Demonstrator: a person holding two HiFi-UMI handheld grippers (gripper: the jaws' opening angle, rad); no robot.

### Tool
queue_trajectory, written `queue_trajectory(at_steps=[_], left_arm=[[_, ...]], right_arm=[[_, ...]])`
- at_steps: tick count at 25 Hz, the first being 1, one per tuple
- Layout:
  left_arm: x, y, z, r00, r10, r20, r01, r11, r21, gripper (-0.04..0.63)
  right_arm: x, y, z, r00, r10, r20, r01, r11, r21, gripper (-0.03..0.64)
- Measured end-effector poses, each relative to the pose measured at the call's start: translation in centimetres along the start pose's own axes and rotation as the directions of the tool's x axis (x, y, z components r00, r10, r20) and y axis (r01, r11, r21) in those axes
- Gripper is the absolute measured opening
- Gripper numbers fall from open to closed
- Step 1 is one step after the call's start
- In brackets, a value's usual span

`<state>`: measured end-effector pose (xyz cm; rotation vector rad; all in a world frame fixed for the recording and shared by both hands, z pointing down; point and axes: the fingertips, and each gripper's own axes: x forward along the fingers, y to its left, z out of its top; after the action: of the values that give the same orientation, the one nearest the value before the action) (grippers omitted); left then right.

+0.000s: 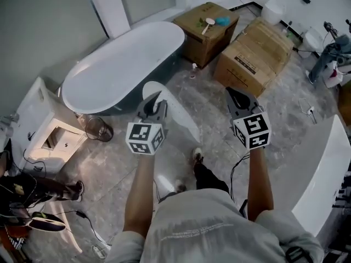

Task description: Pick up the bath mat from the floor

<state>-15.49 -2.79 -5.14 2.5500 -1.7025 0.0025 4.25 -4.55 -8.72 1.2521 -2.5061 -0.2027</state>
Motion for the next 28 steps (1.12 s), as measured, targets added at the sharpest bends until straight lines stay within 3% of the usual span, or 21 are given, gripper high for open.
queue_trajectory(at_steps=[4,10,18,21,28], left_arm=[[-3.1,0.2,5.6,0.997,0.019,0.075,-0.024,0.998,0.061,0.031],[-7.1,-0.1,10.6,0.993,0.038,0.113,-0.061,0.976,0.207,0.031],[-11.4,0.8,15.2,0.984,0.056,0.17,-0.098,0.963,0.251,0.031],[-12.3,0.7,16.1,0.985,0.047,0.166,-0.093,0.955,0.283,0.031],[-13.0,0.9,16.7,0.984,0.059,0.171,-0.109,0.947,0.301,0.031]], right_arm=[[-2.5,0.0,4.3,0.997,-0.033,0.072,0.032,0.999,0.013,0.015],[-5.8,0.6,9.1,0.983,-0.058,0.173,0.062,0.998,-0.017,0.014],[-7.6,3.1,13.1,0.977,-0.012,0.214,0.028,0.997,-0.07,0.015],[-7.0,4.4,13.1,0.981,0.006,0.192,0.015,0.994,-0.106,0.015],[-6.2,5.3,12.4,0.982,0.025,0.187,-0.01,0.997,-0.082,0.015]])
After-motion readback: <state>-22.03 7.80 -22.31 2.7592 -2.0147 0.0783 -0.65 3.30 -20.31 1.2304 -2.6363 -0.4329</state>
